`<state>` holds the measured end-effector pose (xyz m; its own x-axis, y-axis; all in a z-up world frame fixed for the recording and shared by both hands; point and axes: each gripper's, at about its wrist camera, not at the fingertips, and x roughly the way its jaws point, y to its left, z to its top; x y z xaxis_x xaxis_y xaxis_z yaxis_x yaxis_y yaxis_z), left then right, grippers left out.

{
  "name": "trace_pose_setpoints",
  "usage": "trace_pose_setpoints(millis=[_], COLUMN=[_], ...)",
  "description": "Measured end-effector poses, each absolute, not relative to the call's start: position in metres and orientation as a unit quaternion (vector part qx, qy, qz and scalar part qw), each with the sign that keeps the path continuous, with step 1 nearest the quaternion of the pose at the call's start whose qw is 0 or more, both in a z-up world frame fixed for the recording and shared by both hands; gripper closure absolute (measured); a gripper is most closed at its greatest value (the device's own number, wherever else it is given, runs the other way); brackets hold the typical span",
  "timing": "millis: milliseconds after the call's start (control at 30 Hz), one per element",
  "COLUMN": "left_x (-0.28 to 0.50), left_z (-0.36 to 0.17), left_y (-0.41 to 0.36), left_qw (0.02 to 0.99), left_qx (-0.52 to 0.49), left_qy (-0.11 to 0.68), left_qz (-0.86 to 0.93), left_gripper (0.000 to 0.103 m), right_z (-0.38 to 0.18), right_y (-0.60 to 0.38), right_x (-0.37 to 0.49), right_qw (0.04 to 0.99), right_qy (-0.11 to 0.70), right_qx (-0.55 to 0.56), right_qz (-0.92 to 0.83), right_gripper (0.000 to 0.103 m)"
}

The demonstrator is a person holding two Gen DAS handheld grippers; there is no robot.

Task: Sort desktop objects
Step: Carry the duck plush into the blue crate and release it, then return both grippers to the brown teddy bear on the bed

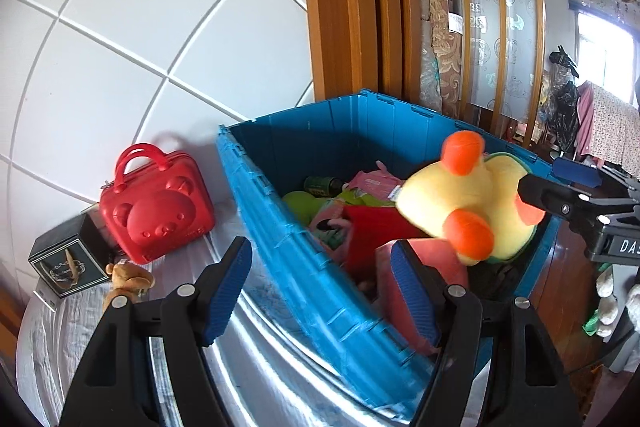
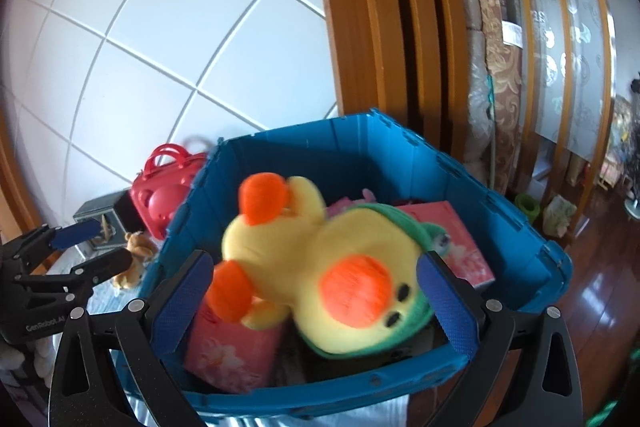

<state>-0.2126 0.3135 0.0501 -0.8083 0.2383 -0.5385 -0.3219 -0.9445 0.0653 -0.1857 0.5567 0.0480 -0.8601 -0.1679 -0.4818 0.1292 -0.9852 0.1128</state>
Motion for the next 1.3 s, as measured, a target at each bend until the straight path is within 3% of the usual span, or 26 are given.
trace_pose_setpoints(millis=[133,633,1000,1300], left_x=[-0.204,-0.215,-0.29,-0.414], left_z=[0.048,-0.01,-0.104,-0.169], left_y=[0.272,0.078,-0.024,-0.043], left_qw=[0.136,0.015,-0.088,-0.136], left_qx=[-0.267,-0.319,-0.391,-0.422], left_qy=[0.067,0.018,-0.067,-0.078], left_qz=[0.952,0.947,0.914,0.893], left_gripper=[0.023,0.023,0.023,0.023], right_z=[0.056,0.039,-0.049,-0.131], right_y=[0.513,0.309,0.207,0.179], right_x=[-0.179,-0.199,-0.281,-0.382], right_qw=[0.079,0.165,0.225,0.229], right_qy=[-0.023,0.024,0.062,0.039], right_qx=[0.244,0.249,0.341,0.412], right_qz=[-0.966,-0.954,-0.911,-0.881], right_gripper=[0.0,0.0,0.0,0.0])
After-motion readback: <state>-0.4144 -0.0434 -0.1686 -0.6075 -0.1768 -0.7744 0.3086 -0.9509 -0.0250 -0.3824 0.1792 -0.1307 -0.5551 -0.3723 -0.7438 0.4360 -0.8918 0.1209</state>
